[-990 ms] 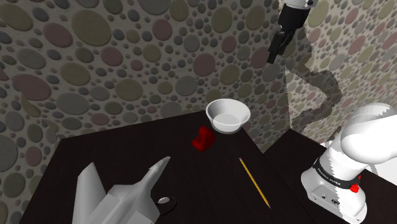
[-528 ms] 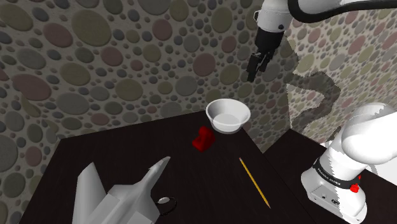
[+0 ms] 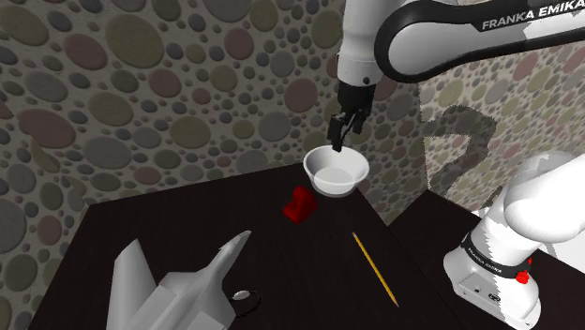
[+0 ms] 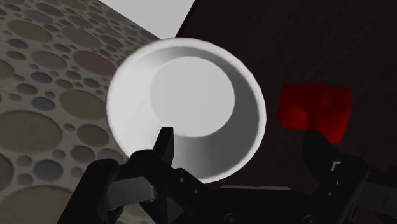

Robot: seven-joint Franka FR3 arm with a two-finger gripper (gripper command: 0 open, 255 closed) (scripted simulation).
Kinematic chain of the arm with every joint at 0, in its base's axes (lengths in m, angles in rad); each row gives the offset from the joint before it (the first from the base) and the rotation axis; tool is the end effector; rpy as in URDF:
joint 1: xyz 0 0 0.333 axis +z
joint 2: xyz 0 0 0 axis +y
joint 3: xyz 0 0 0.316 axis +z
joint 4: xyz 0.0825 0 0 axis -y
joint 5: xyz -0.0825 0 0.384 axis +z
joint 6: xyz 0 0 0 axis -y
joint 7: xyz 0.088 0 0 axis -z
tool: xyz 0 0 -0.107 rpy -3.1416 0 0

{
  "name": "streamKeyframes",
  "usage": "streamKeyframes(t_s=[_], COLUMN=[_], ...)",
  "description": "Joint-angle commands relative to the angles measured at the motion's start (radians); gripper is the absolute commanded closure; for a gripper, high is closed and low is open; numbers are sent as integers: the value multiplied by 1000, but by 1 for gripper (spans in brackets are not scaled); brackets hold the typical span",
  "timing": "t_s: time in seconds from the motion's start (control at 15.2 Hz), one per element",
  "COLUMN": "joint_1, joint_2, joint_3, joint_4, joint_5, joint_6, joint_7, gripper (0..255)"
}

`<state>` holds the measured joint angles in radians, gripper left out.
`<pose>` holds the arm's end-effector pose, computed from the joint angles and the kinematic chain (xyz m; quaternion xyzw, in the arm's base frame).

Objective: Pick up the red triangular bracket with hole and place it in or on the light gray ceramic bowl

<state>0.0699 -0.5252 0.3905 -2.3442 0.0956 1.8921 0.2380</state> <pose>0.3564 0.2023 0.5152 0.9957 0.0746 0.0361 0.0409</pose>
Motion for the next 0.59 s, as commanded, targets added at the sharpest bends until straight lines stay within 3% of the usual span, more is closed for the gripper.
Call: streamKeyframes(t_s=[0.0,0.53], joint_1=[1,-11], joint_2=[52,336], joint_3=[43,214], joint_4=[13,117], joint_5=[-2,-92], joint_6=[27,135], joint_7=[50,283], gripper=[0,0])
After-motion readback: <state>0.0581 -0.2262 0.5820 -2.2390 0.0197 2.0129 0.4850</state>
